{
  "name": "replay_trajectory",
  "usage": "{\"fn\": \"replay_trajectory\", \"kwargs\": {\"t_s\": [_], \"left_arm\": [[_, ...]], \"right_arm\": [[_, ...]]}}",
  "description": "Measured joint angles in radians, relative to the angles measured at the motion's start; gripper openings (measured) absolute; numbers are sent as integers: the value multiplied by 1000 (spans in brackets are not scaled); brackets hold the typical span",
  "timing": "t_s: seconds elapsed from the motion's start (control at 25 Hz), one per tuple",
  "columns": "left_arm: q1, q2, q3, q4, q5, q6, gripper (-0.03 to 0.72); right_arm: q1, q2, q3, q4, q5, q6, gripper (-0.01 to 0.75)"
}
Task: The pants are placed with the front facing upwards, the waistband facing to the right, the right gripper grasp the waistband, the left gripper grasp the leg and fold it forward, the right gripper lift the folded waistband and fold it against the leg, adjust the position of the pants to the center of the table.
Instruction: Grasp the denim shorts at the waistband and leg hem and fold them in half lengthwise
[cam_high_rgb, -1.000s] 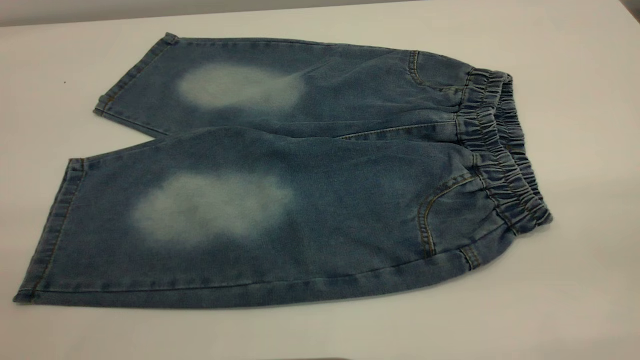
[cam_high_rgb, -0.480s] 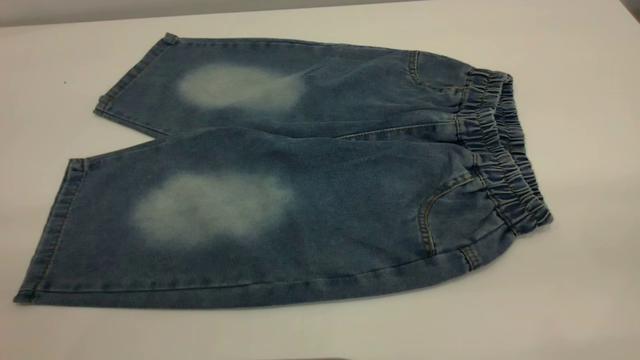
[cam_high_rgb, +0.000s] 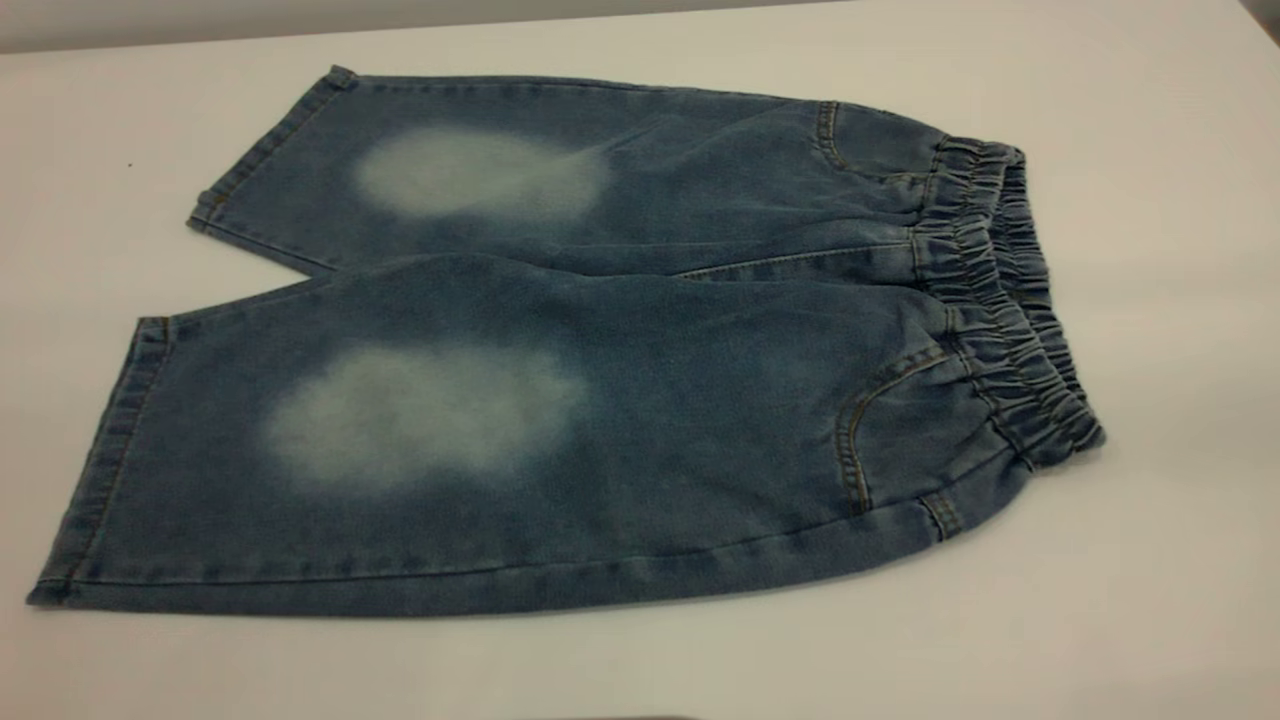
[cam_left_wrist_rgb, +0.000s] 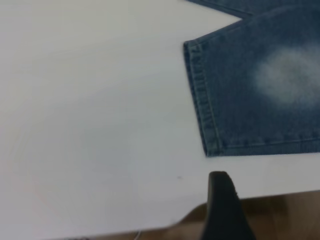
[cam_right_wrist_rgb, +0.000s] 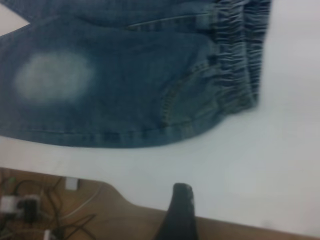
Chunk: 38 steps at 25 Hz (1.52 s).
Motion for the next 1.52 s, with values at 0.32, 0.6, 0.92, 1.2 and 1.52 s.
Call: {"fn": "replay_trajectory", "kwargs": {"t_s": [0.32, 0.6, 0.92, 1.2, 1.52], "left_arm": [[0, 390, -11, -75, -159, 185, 474], [0, 657, -11, -192, -290, 251, 485], [0, 867, -13, -238, -416, 268, 485], [0, 944, -18, -342, -432, 362, 485], [-1, 950, -23, -392, -447, 421, 485]], "right_arm": [[0, 416, 5, 189, -160, -151, 592], [0, 779, 5, 439, -316, -372, 591], [0, 1178, -12, 902, -373, -852, 591], [0, 1452, -20, 1214, -322, -1175, 591], [0, 1600, -45, 1387, -327, -1363, 589]]}}
